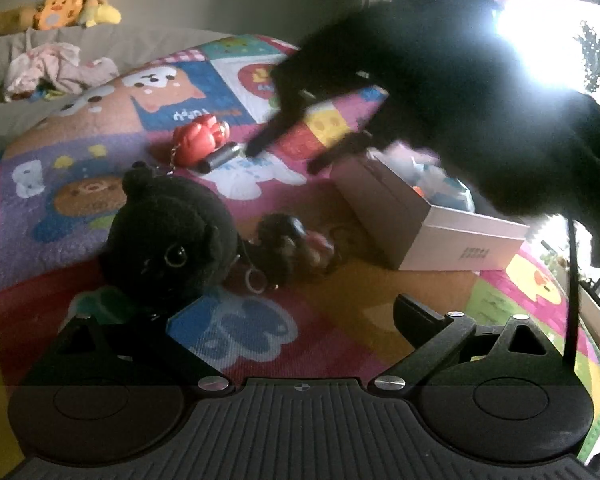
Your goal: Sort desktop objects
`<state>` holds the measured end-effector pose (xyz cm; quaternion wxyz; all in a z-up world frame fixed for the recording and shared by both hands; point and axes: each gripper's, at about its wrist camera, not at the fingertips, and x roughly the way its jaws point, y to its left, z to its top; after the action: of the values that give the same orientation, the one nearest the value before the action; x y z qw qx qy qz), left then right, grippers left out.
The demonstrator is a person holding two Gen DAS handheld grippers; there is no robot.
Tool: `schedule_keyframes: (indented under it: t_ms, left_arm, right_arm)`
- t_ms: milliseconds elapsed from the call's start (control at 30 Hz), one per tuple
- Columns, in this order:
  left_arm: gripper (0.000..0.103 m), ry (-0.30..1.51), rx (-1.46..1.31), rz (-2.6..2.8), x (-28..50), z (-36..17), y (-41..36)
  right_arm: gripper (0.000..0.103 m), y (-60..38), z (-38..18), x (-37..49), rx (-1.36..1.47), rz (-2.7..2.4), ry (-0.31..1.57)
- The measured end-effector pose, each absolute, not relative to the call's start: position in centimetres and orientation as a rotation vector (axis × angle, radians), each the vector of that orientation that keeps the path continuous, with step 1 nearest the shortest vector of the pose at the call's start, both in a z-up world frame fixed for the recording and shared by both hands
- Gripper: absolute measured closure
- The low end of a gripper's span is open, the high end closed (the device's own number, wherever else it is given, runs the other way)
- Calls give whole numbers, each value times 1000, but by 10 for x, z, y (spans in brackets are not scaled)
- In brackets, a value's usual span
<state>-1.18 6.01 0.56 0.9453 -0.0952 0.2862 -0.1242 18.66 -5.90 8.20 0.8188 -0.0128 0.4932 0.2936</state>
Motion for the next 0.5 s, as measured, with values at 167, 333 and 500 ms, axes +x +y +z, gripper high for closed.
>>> schedule_keyframes:
  t_ms: [167,333,500]
  left_arm:
    - [3,581,-206,-252,-12,6,63]
    - [3,576,-234,-260,-12,5,67]
    - [3,580,-243,-266,-11,6,67]
  right_arm:
    - [60,-36,72,248,36,452,941]
    - [67,-35,38,306,257,322,1056]
    - [70,-33,23,316,341,340,1056]
